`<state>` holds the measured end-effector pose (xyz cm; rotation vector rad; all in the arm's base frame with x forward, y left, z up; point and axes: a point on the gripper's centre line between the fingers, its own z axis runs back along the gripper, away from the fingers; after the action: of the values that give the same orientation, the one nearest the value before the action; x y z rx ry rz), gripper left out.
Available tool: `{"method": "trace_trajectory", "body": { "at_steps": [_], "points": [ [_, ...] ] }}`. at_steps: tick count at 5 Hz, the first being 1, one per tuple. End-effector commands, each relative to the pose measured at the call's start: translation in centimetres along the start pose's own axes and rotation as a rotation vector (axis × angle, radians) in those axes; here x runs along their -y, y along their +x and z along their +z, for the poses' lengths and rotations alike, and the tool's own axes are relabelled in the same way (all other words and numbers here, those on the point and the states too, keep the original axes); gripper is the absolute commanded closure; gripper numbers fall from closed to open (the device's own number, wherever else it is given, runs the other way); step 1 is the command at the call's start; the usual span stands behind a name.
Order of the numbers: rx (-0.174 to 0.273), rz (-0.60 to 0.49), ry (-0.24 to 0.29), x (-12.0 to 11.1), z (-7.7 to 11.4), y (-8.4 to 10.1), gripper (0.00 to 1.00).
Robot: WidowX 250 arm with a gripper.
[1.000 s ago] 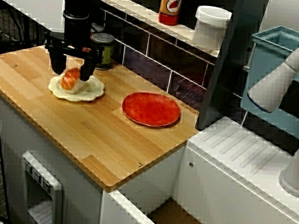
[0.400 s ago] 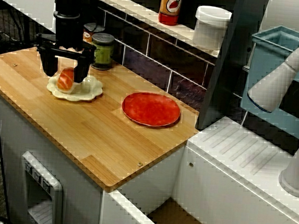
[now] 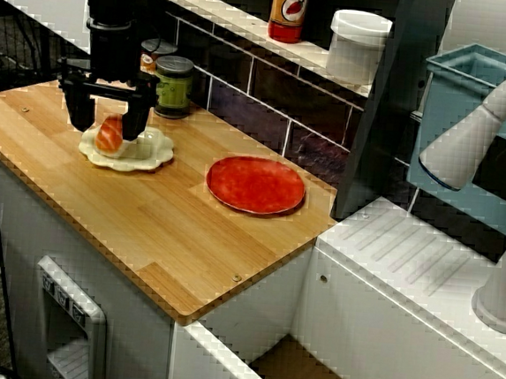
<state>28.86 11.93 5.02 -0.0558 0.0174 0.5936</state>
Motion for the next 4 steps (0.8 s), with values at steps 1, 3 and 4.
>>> {"method": "trace_trajectory", "body": {
  "at_steps": [1,3,4],
  "points": [
    [0.062,-0.076,-0.035,2.1,3.6,-0.6,0.00],
    [0.091,-0.172,-0.036,5.4,4.2,-2.4,0.00],
    [0.127,-0.189,-0.019,7.6,3.5,-2.8,0.00]
  ]
}}
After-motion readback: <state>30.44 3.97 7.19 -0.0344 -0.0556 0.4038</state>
